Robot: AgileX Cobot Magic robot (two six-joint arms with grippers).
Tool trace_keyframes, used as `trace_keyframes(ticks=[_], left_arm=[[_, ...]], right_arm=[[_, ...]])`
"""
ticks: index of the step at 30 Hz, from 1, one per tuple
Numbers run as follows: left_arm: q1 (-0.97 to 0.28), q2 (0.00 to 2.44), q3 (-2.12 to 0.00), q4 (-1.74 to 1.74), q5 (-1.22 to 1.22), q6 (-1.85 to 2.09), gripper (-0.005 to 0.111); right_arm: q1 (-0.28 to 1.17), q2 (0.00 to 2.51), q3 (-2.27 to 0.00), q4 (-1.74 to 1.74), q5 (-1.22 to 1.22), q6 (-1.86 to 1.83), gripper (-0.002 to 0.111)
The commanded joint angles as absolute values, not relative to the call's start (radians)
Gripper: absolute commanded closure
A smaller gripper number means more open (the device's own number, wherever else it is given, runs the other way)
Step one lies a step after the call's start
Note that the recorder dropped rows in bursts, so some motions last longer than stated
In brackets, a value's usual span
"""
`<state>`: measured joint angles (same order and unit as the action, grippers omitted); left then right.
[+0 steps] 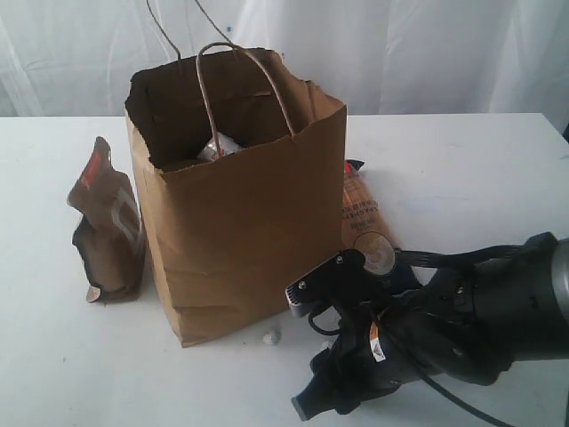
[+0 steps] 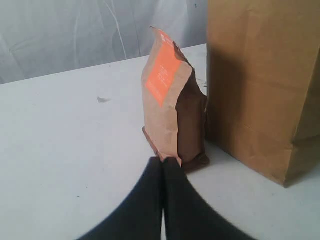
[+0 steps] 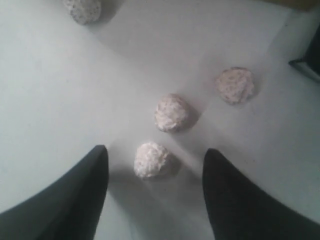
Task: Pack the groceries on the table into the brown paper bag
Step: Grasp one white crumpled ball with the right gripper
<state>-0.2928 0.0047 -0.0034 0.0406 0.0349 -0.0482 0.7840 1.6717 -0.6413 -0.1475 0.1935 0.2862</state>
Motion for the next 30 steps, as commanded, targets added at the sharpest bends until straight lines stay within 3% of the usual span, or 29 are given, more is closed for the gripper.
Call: trace_keyframes(ticks=[1,12,30], left_arm=[[-0.291,0.000,0.000,0.029,0.030,-0.048,0.107],[-0.291,0.000,0.000,0.029,0.030,-0.048,0.107],[-0.291,0.000,0.000,0.029,0.030,-0.048,0.107]], right_arm=[[0.779,1.702,-0.638,-0.148,0.185,0.282,0.061],[0.779,1.707,-0.638,-0.104,0.262,0.282,0.092],[0.820,1.498,-0.638,-0.059,0.477,0.292,0.093]])
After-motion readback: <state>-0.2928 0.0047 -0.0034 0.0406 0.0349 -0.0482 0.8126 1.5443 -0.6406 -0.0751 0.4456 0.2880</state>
